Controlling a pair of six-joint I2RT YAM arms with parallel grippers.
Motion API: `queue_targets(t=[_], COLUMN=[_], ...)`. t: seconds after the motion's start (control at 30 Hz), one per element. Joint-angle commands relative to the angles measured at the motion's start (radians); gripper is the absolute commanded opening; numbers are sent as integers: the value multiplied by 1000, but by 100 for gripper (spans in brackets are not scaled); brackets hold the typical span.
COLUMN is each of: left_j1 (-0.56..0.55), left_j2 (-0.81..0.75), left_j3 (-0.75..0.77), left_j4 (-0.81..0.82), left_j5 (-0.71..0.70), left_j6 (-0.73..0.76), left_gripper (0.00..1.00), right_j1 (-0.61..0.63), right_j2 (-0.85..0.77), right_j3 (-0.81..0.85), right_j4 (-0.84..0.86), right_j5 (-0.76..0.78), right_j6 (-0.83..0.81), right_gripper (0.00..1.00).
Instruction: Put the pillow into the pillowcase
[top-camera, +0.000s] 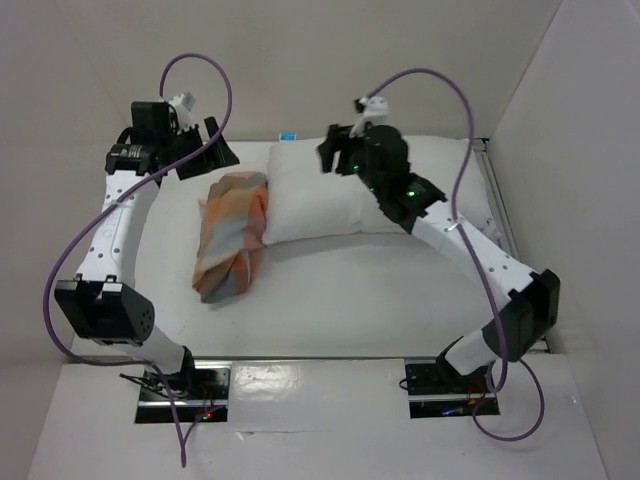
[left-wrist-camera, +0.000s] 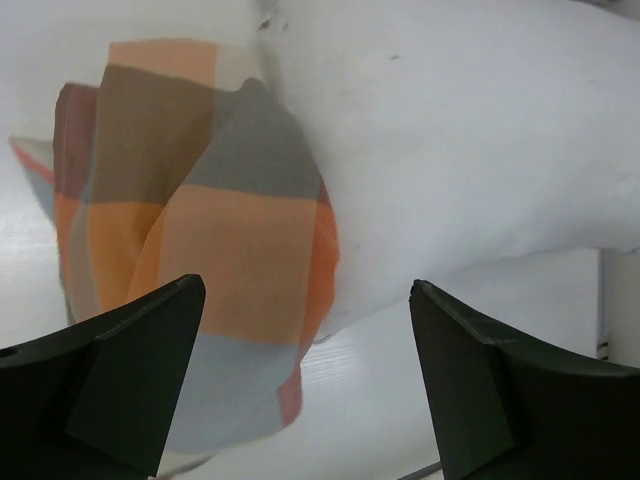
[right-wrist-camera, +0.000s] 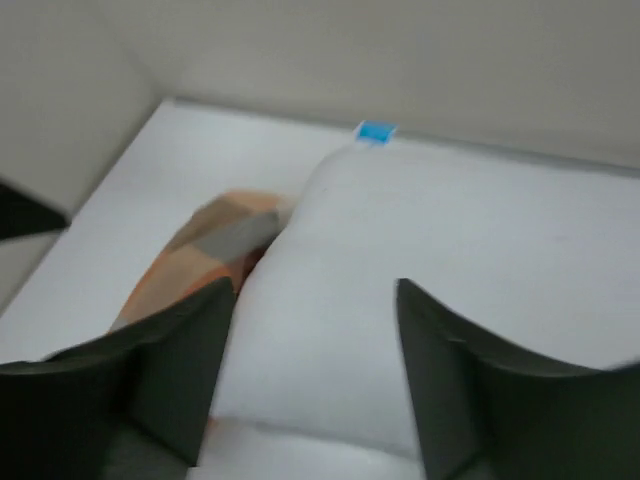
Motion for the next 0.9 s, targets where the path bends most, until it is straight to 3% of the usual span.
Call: queue_targets(t=[0.0, 0.07, 0.13, 0.2, 0.33, 0.43, 0.6, 0.73, 0.8, 0.83, 0.87], left_j1=[5, 5, -20, -78, -149, -138, 26, 94, 104, 104, 104], left_j2=[-111, -191, -255, -349, -441, -441, -359, -232, -199, -199, -199], left_j3=[-78, -193, -330, -418, -610, -756, -880, -842, -831, -845, -845], left_j4=[25, 15, 3, -33, -97, -56, 172, 230, 260, 280, 291], left_j5=[-174, -269, -340, -446, -591, -639, -474, -337, -270, -197, -162], left_j6=[7, -3, -25, -71, -196, -336, -303, -318, -318, -318, -318], left_gripper=[98, 98, 91, 89, 95, 100, 100, 98, 80, 64, 37], right_j1=[92, 101, 101, 101, 101, 91, 91, 91, 91, 91, 91], right_j2=[91, 91, 100, 100, 79, 53, 30, -15, -39, -39, -54], right_j3=[28, -7, -16, -41, -64, -91, -101, -147, -147, -147, -147], right_j4=[-161, -161, -152, -166, -207, -207, -232, -232, -232, -241, -241], right_j5=[-74, -86, -98, -108, -98, -129, -140, -129, -106, -97, -97], right_j6=[-45, -11, 1, 10, 10, 19, 39, 39, 39, 39, 49], right_gripper=[78, 84, 91, 94, 100, 100, 100, 100, 98, 97, 95])
